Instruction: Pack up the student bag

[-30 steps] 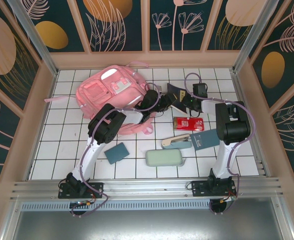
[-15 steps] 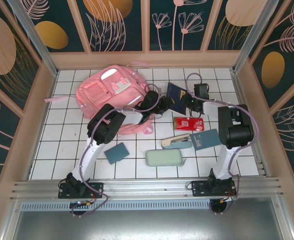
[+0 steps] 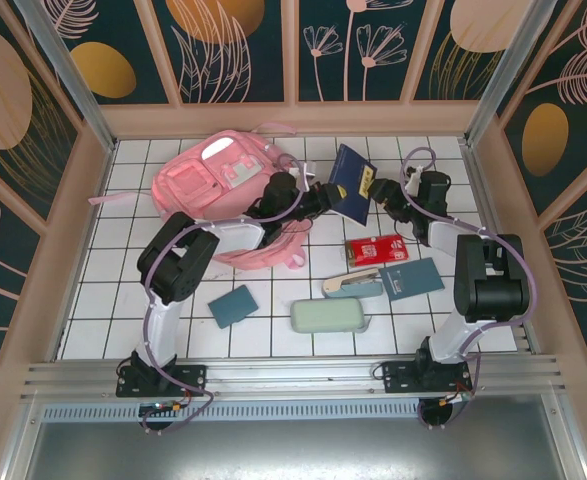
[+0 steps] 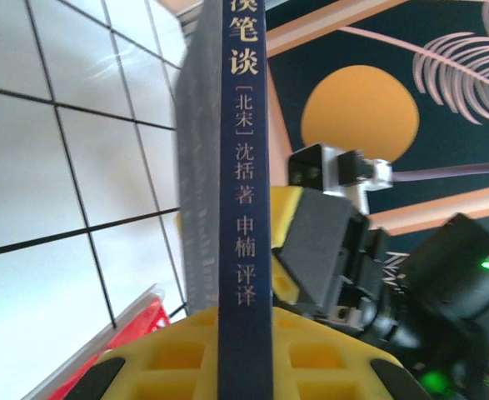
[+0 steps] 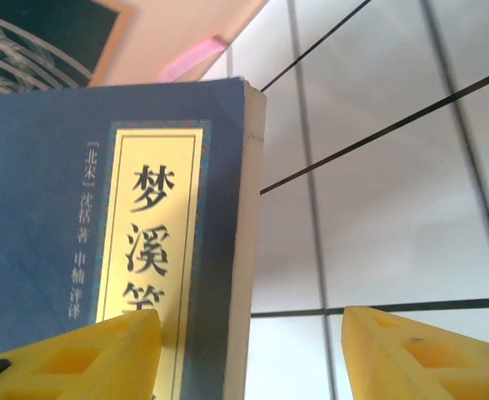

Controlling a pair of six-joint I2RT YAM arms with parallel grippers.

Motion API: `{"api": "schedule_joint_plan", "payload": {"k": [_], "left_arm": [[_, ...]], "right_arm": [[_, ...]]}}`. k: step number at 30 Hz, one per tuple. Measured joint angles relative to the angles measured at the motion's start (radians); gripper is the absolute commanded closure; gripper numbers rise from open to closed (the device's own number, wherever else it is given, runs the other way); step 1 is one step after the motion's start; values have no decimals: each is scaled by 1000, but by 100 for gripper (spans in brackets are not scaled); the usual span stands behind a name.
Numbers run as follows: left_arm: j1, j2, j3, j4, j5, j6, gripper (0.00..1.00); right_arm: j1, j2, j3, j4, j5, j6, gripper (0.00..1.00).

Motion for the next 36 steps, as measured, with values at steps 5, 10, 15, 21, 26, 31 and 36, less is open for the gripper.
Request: {"api": "schedule_joint_plan", "payload": {"k": [5,10,15,21,26,31,36], "left_arm": [[15,-24,-34,43,36,-4,100],[18,-27,-35,74,63,-8,100],[26,-28,-35,81,74,-8,100],[34,-28,-35,83,85,-11,99],[44,-27,-34,76,90,-13,88],[48,-29,-33,27,92,28,58],[43,-80,-32,-152,13,159,53]], "right_arm": [[0,0,-35,170,-123,97,40],[1,22,-54,331,-214,203,46],[2,29,-66,390,-247,252,59],[2,29,-73,435,-287,280,68],[3,26,-73,467,-307,300,100],[12,-10,-75,450,-311,288,100],[30,-84,-81,341,-270,219,100]]}}
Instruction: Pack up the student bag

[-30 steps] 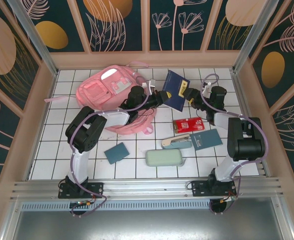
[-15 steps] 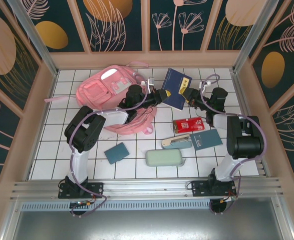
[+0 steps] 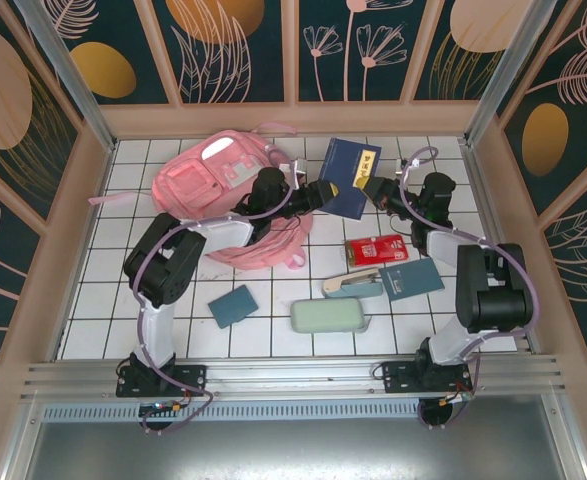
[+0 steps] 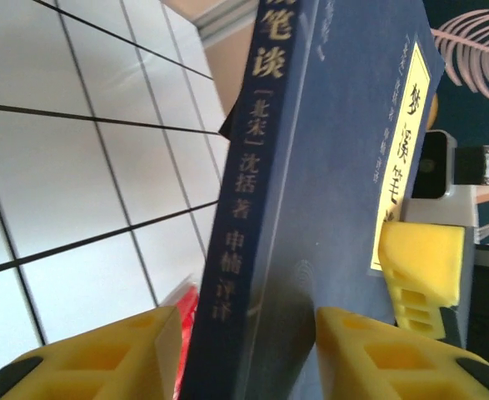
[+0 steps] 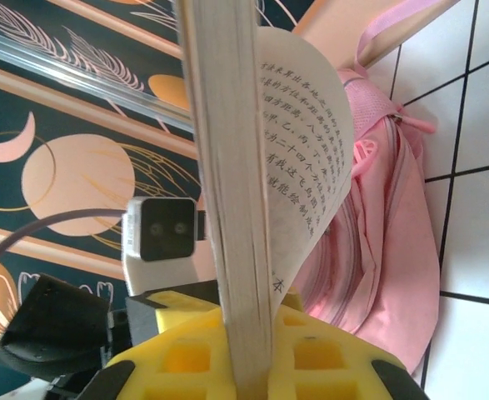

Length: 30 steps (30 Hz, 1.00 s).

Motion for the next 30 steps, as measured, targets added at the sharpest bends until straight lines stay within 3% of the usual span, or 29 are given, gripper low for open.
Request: {"api": "schedule_joint_plan", "payload": {"k": [9,17,22,30], "left_arm": [[-6,-193,-2,-386,-320,267,55],[-9,-326,-72,-645,-570,438,58],[-47,-360,-105,-741,-649,532,58],[-120,-360,-116,-817,-661,633,55]], "right_arm": [[39,-162,-16,-240,160,-143,100],[55,-238,-66,-316,252,-194,100],[56,-239,-79,-325,270,-194,100],[58,-257,-115,-321,280,-194,100]]}}
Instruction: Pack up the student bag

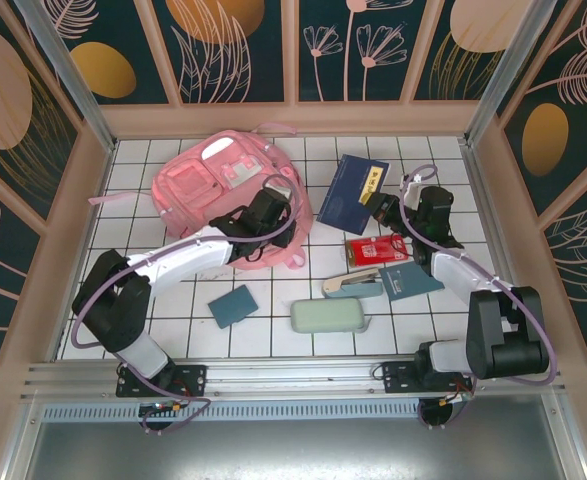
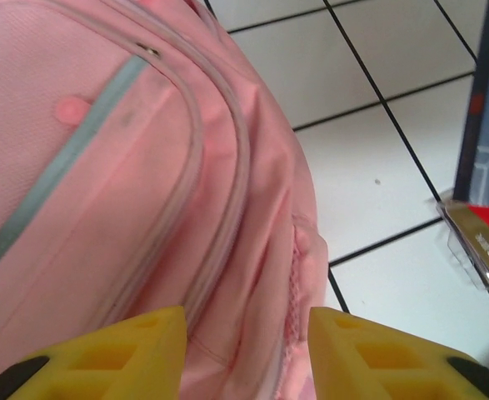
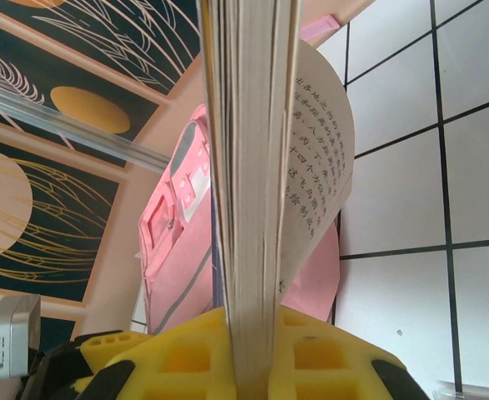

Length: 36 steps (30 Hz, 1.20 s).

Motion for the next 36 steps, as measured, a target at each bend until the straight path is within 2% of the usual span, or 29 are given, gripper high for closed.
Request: {"api": "schedule_joint_plan", "payload": {"k": [10,13,16,17,18,23,29,36], "left_arm": [[-6,93,2,-38,-4,45,58],[-10,124,4,-44,-4,50,70],[-15,128,7,-43,-13,55,88],[-16,128,10,-44,-17,57,97],[-16,128,13,-45,-23,60,100],[-16,100,19,-59,-58,60,100],[-16,-8,38,-88,-143,22,100],[-16,-131,94,-95,-252,-11,100]], "right_arm": [[2,0,-3,1,0,0,100],[2,0,-3,1,0,0,100],[2,0,-3,0,0,0,100],[3,0,-3,0,0,0,100],[5,0,-3,0,0,0,100],[26,0,-3,-4,0,0,100],[85,0,-3,-1,10,20,100],[184,57,-3,52,70,149,100]]}}
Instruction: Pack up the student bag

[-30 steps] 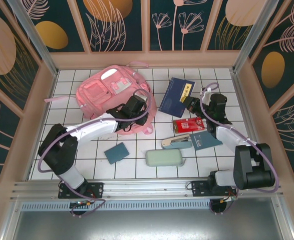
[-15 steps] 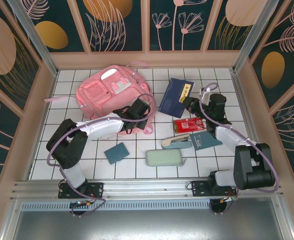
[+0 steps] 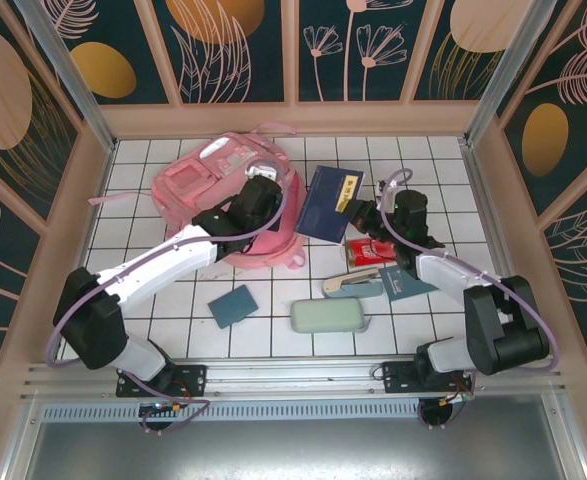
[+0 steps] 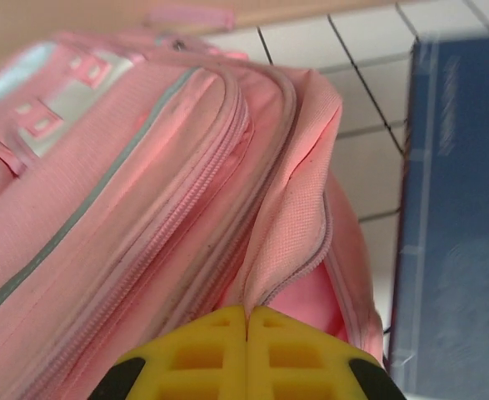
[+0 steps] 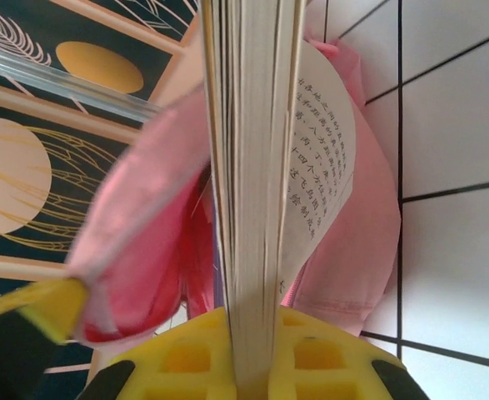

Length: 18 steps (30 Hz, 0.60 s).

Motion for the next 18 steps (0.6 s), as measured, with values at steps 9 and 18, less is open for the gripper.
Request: {"api": "schedule_joint_plan", "payload": {"k": [9,18], "left_arm": [[2,-16,68,-9,-24,1,100],[2,-5,101,-9,-13,1,100]], "right_arm": [[150,196,48,145,114,203,100],[252,492,266,333,166,372,100]]}}
